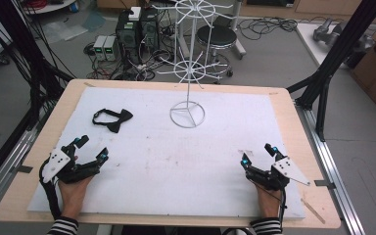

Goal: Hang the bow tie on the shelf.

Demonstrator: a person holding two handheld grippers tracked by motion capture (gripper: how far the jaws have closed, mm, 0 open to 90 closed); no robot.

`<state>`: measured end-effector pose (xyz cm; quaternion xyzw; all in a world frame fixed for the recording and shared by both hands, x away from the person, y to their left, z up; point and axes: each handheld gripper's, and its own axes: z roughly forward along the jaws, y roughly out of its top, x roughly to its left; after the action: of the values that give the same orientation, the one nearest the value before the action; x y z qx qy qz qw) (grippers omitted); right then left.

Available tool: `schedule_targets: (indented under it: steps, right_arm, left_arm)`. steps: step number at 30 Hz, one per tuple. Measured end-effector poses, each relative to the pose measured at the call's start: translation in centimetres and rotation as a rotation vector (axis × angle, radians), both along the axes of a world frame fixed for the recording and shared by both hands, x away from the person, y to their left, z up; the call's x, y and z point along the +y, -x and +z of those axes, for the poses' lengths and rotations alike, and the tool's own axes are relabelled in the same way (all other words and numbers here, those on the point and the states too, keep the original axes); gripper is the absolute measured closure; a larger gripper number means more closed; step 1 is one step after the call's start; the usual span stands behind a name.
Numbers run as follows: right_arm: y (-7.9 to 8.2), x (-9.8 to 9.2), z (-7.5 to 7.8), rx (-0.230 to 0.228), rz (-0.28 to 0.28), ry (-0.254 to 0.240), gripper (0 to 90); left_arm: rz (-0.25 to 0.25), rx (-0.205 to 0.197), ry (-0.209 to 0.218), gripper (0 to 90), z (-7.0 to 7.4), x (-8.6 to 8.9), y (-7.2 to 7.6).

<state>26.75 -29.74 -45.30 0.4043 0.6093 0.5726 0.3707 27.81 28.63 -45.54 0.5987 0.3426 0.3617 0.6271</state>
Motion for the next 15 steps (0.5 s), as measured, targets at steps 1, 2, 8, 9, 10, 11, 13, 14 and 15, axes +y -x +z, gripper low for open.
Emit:
schedule_targets:
  steps: [1,2,8,9,10,11,13,14,15]
  right_arm:
    - [0.0,0.0,0.0,0.0,0.0,0.0,9.7]
    - [0.0,0.01,0.01,-0.002,0.002,-0.001,9.7]
    - [0.01,0.0,0.0,0.0,0.002,-0.005,9.7]
    - [0.02,0.01,0.0,0.001,0.002,-0.004,9.7]
    - [0.0,0.01,0.0,-0.003,0.003,0.002,9.7]
    - [0.02,0.04,0.0,-0.002,0.002,0.005,9.6]
    - [0.0,0.06,0.01,-0.007,0.005,0.008,9.7]
    - [0.02,0.1,0.01,-0.006,0.004,0.013,9.7]
    - [0.02,0.1,0.01,-0.006,0.004,0.013,9.7]
  left_arm:
    - [0.0,0.0,0.0,15.3,0.0,0.0,0.0]
    - [-0.002,0.003,0.0,15.3,0.01,0.06,0.0]
    - [-0.002,0.028,0.007,15.4,0.11,0.26,-0.2]
    - [-0.002,0.028,0.007,15.4,0.11,0.26,-0.2]
    - [0.003,0.035,0.009,15.4,0.19,0.43,-0.23]
    - [0.005,0.035,0.004,15.3,0.26,0.58,-0.22]
    - [0.006,0.036,0.007,15.4,0.35,0.72,-0.22]
    - [0.007,0.036,0.015,15.3,0.48,0.85,-0.25]
    - [0.008,0.039,0.018,15.3,0.64,0.96,-0.28]
